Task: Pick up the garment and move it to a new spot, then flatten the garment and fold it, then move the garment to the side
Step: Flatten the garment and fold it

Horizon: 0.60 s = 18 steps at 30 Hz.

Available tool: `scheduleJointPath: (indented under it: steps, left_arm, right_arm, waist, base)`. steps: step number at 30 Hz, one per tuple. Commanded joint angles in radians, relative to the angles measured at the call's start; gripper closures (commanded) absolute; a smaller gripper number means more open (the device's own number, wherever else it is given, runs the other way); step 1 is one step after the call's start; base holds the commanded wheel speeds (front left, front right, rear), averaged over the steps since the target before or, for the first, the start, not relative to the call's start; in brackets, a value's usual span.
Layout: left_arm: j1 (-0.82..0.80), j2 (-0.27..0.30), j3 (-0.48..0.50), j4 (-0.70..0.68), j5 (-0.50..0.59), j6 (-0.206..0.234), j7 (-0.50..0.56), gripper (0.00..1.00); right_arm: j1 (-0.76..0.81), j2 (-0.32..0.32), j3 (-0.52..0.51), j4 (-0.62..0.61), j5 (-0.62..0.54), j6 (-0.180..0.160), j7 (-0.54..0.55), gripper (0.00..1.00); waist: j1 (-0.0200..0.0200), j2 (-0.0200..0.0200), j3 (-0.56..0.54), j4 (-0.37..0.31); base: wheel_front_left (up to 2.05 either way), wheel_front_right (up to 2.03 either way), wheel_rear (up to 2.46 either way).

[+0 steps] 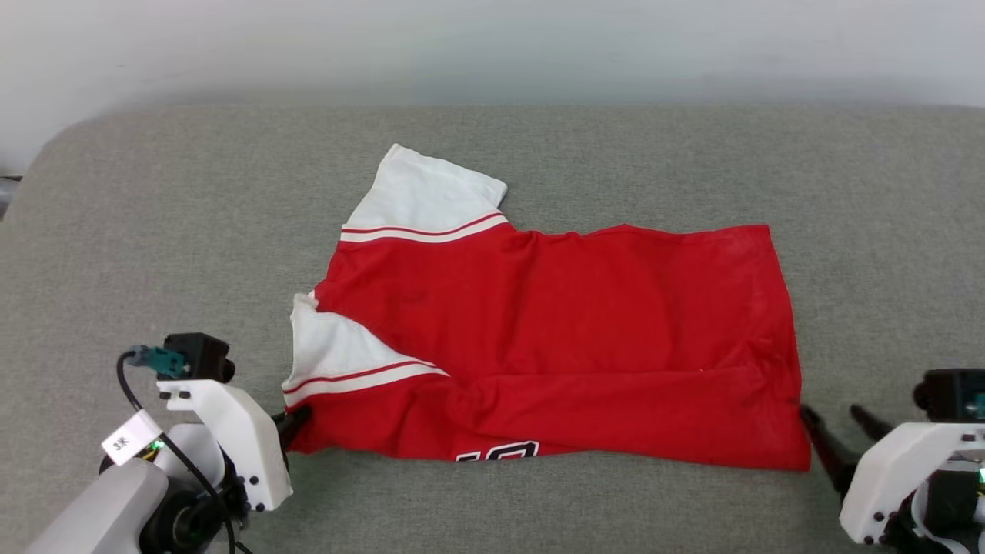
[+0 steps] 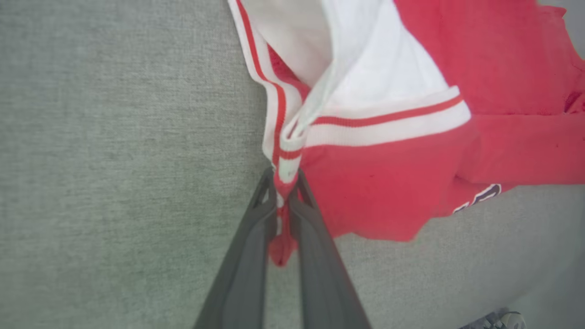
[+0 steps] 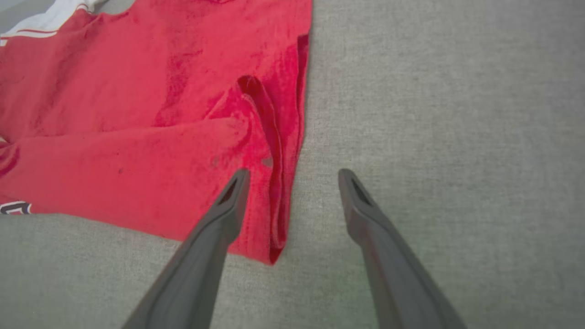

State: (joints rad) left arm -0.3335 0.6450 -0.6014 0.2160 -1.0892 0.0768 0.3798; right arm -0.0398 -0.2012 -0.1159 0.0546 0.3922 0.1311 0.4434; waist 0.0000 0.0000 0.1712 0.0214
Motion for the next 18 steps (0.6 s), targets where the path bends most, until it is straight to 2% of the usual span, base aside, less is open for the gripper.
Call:
scheduleJointPath:
  steps: [1, 4, 8, 14, 15, 16, 17, 18]
  left_arm:
    - [0.012, 0.012, 0.008, -0.026, 0.011, 0.012, -0.012, 1.0]
    - [0.014, 0.027, 0.014, -0.073, 0.024, 0.026, -0.022, 1.0]
    - [0.006, 0.031, 0.012, -0.118, 0.037, 0.036, -0.024, 1.0]
    - [0.009, 0.025, 0.011, -0.142, 0.046, 0.042, -0.043, 1.0]
    - [0.009, 0.024, 0.011, -0.141, 0.048, 0.042, -0.048, 1.0]
    - [0.009, 0.023, 0.011, -0.142, 0.05, 0.042, -0.051, 1.0]
    - [0.008, 0.021, 0.012, -0.143, 0.052, 0.042, -0.053, 1.0]
    - [0.006, 0.02, 0.011, -0.143, 0.053, 0.042, -0.057, 1.0]
  right_arm:
    - [-0.009, -0.017, 0.026, -0.002, 0.017, -0.001, 0.059, 0.0]
    - [-0.015, -0.033, 0.059, 0.0, 0.034, -0.001, 0.142, 0.0]
    - [-0.03, -0.041, 0.089, 0.026, 0.041, -0.001, 0.197, 0.0]
    - [-0.026, -0.025, 0.136, 0.139, 0.067, -0.001, 0.286, 0.0]
    - [-0.024, -0.02, 0.148, 0.16, 0.076, -0.001, 0.304, 0.51]
    - [-0.023, -0.015, 0.157, 0.174, 0.089, -0.001, 0.314, 0.73]
    - [-0.031, -0.016, 0.163, 0.182, 0.094, -0.001, 0.314, 1.0]
    - [-0.04, -0.018, 0.167, 0.187, 0.099, -0.001, 0.309, 1.0]
  waist:
    - [0.0, 0.0, -0.003, 0.009]
    - [0.0, 0.0, 0.005, 0.021]
    - [0.0, 0.0, 0.028, 0.034]
    - [0.0, 0.0, 0.057, 0.043]
    - [0.0, 0.0, 0.06, 0.044]
    - [0.0, 0.0, 0.063, 0.045]
    - [0.0, 0.0, 0.065, 0.045]
    - [0.0, 0.0, 0.067, 0.046]
  base:
    - [0.0, 0.0, 0.0]
    - [0.0, 0.0, 0.0]
    - [0.0, 0.0, 0.0]
    - [0.0, 0.0, 0.0]
    - [0.0, 0.0, 0.0]
    - [0.0, 0.0, 0.0]
    - [0.0, 0.0, 0.0]
    - [0.0, 0.0, 0.0]
